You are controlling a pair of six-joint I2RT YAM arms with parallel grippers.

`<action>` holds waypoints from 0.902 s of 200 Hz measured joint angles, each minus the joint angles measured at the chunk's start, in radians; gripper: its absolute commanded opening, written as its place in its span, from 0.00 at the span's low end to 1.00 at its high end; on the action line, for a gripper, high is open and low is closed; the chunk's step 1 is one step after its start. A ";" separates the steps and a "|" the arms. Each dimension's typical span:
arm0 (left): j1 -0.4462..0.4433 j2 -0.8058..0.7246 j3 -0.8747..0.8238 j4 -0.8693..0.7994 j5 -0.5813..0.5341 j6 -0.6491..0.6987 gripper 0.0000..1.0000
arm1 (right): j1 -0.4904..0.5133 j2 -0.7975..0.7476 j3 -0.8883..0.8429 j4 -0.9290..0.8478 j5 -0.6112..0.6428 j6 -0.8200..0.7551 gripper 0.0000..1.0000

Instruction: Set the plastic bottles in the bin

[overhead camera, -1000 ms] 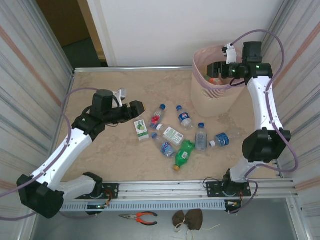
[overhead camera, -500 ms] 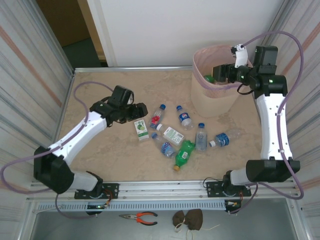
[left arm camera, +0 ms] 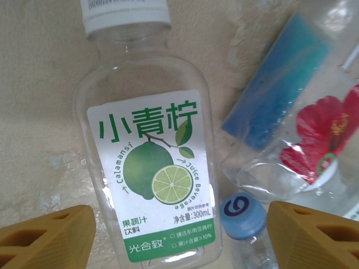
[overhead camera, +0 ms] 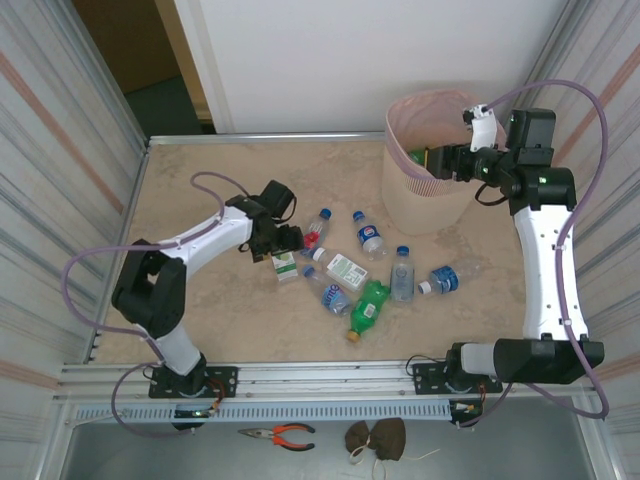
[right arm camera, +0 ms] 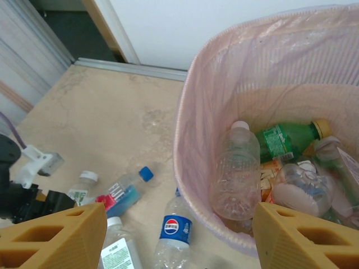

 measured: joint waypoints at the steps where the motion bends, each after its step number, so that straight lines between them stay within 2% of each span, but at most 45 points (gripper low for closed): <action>1: 0.000 0.001 0.000 0.000 0.000 0.000 0.80 | 0.000 -0.002 -0.001 -0.001 0.000 0.000 0.68; 46: -0.015 0.052 0.000 0.000 0.010 -0.015 0.79 | 0.000 -0.026 -0.003 -0.005 0.003 0.000 0.69; 145: -0.014 0.038 -0.056 0.026 0.015 -0.024 0.78 | 0.000 -0.029 -0.012 -0.013 0.003 0.000 0.68; 180: -0.015 0.030 -0.079 0.039 0.016 -0.026 0.83 | 0.000 -0.029 -0.012 -0.013 0.003 0.000 0.69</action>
